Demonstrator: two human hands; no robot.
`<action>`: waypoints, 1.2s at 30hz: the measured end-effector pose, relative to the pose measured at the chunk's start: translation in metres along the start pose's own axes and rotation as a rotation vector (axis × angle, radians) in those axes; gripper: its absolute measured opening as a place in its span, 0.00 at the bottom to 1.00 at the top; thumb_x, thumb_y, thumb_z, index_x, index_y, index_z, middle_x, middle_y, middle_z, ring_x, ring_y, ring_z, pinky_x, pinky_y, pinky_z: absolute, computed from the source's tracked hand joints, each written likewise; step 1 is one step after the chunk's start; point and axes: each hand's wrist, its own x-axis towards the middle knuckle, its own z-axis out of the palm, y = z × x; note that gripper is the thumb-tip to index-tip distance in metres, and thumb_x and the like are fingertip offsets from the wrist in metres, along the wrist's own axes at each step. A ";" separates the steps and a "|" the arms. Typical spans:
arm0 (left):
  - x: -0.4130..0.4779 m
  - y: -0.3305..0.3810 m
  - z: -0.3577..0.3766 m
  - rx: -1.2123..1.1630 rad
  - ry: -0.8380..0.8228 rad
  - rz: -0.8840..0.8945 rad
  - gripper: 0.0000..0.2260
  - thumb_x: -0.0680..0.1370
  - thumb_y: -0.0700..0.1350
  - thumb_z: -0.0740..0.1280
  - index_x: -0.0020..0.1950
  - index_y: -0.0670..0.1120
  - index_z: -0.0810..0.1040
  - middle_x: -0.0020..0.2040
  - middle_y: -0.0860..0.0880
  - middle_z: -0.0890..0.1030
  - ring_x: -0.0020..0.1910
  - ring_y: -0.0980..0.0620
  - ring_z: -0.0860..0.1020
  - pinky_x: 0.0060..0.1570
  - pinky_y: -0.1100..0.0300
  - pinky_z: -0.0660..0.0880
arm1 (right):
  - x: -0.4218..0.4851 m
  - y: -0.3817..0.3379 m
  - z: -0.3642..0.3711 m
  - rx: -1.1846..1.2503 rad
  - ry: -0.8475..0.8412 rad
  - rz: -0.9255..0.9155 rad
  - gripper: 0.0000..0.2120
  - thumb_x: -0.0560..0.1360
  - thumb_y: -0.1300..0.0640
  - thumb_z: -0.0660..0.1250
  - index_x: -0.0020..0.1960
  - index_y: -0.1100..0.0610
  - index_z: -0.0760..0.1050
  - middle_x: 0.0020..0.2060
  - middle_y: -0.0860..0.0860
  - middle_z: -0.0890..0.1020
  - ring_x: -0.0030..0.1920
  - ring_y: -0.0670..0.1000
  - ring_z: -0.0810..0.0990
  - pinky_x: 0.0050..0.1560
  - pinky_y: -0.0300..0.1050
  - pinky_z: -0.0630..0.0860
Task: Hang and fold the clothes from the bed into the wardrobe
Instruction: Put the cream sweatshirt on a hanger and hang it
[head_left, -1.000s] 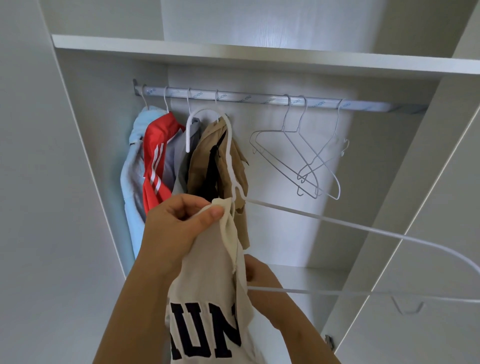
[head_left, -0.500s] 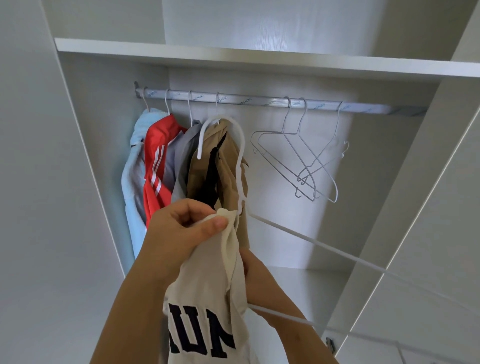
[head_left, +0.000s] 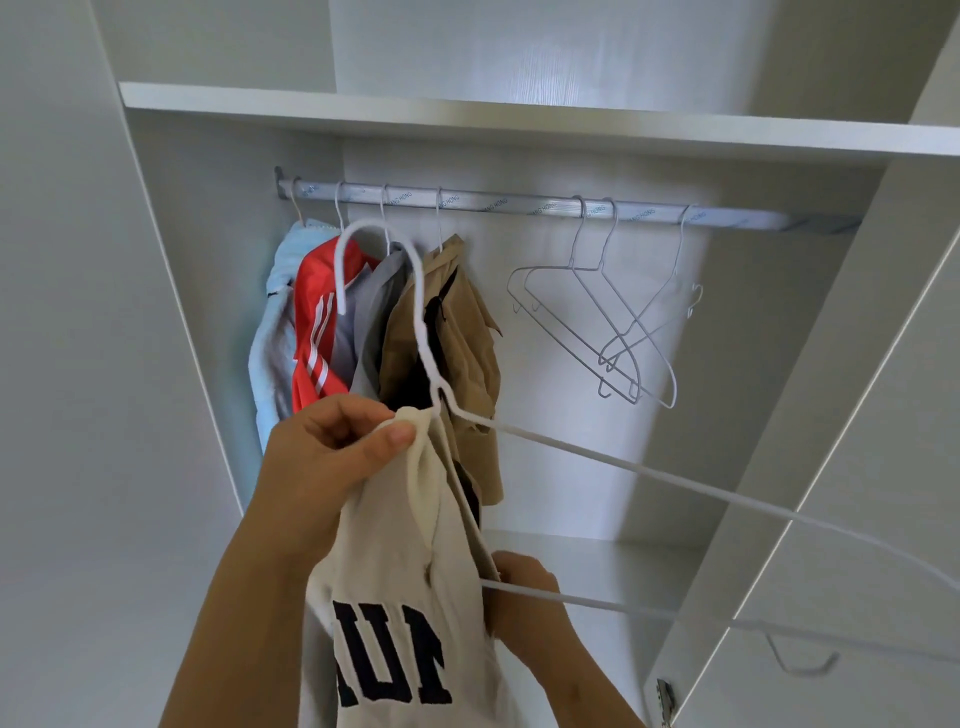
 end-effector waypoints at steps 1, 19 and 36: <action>0.000 -0.001 -0.004 -0.011 0.012 -0.008 0.04 0.58 0.52 0.71 0.31 0.55 0.82 0.32 0.55 0.81 0.36 0.57 0.78 0.43 0.61 0.73 | -0.001 0.003 0.001 0.097 -0.011 0.065 0.16 0.75 0.61 0.62 0.29 0.51 0.71 0.28 0.46 0.75 0.29 0.44 0.72 0.33 0.32 0.71; -0.001 -0.033 -0.043 0.391 -0.124 -0.083 0.14 0.62 0.62 0.68 0.34 0.52 0.77 0.36 0.43 0.75 0.36 0.53 0.73 0.41 0.62 0.67 | -0.011 0.030 -0.054 0.689 0.024 -0.031 0.13 0.77 0.52 0.63 0.44 0.60 0.81 0.41 0.58 0.82 0.42 0.55 0.80 0.48 0.48 0.76; -0.003 -0.036 0.012 0.273 0.050 0.048 0.13 0.75 0.49 0.67 0.29 0.58 0.76 0.25 0.54 0.69 0.26 0.60 0.67 0.27 0.72 0.64 | -0.008 0.023 -0.047 0.668 0.145 0.043 0.15 0.74 0.50 0.67 0.38 0.62 0.74 0.33 0.57 0.76 0.36 0.54 0.74 0.40 0.45 0.73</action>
